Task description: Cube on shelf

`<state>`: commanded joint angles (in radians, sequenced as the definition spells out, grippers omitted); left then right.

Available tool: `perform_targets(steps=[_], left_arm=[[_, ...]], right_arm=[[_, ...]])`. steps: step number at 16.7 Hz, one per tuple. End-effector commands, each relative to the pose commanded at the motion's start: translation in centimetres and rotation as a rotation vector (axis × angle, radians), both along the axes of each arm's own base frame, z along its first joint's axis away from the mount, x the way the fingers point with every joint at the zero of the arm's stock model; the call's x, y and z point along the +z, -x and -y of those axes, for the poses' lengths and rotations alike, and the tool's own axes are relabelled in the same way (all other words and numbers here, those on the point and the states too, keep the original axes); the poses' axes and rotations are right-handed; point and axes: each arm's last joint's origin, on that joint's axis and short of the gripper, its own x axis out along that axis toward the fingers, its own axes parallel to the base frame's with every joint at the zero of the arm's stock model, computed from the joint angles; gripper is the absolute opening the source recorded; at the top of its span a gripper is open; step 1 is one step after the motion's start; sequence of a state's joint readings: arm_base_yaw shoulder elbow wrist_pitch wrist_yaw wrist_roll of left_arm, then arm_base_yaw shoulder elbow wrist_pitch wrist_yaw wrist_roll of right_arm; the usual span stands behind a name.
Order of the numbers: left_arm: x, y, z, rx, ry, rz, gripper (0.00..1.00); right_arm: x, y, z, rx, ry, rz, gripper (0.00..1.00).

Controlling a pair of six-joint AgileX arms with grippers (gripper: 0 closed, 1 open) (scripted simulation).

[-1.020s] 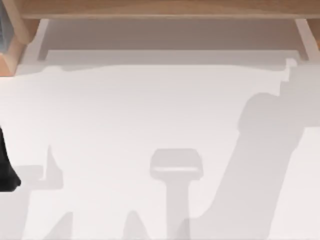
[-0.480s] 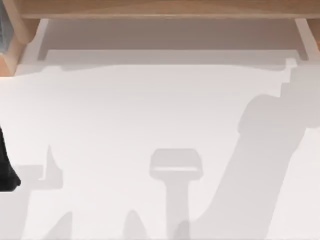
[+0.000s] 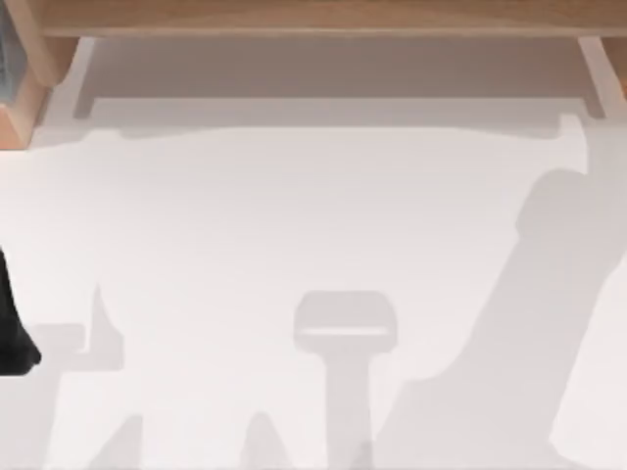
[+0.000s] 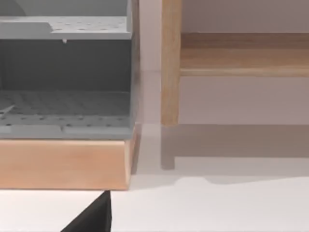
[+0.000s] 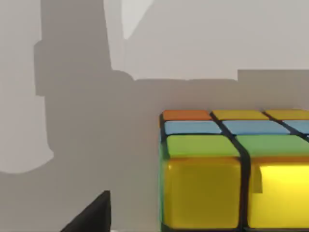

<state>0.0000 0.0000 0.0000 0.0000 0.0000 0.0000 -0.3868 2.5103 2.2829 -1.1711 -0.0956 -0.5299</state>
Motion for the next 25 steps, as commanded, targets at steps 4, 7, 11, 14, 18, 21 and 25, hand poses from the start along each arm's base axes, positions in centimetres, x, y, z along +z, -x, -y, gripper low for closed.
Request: perform_targets(steps=[4, 7, 11, 14, 18, 21, 25], left_arm=[[0.0, 0.0, 0.0, 0.0, 0.0, 0.0, 1.0], [0.0, 0.0, 0.0, 0.0, 0.0, 0.0, 1.0], [0.0, 0.0, 0.0, 0.0, 0.0, 0.0, 1.0], [0.0, 0.0, 0.0, 0.0, 0.0, 0.0, 1.0], [0.0, 0.0, 0.0, 0.0, 0.0, 0.0, 1.0], [0.0, 0.0, 0.0, 0.0, 0.0, 0.0, 1.0], [0.0, 0.0, 0.0, 0.0, 0.0, 0.0, 1.0]], right_arm=[[-0.05, -0.02, 0.0, 0.0, 0.0, 0.0, 1.0], [-0.05, -0.02, 0.0, 0.0, 0.0, 0.0, 0.77], [-0.05, -0.02, 0.0, 0.0, 0.0, 0.0, 0.47], [-0.05, -0.02, 0.0, 0.0, 0.0, 0.0, 0.25], [-0.05, -0.02, 0.0, 0.0, 0.0, 0.0, 0.0], [-0.05, -0.02, 0.0, 0.0, 0.0, 0.0, 0.0], [-0.05, -0.02, 0.0, 0.0, 0.0, 0.0, 0.0]])
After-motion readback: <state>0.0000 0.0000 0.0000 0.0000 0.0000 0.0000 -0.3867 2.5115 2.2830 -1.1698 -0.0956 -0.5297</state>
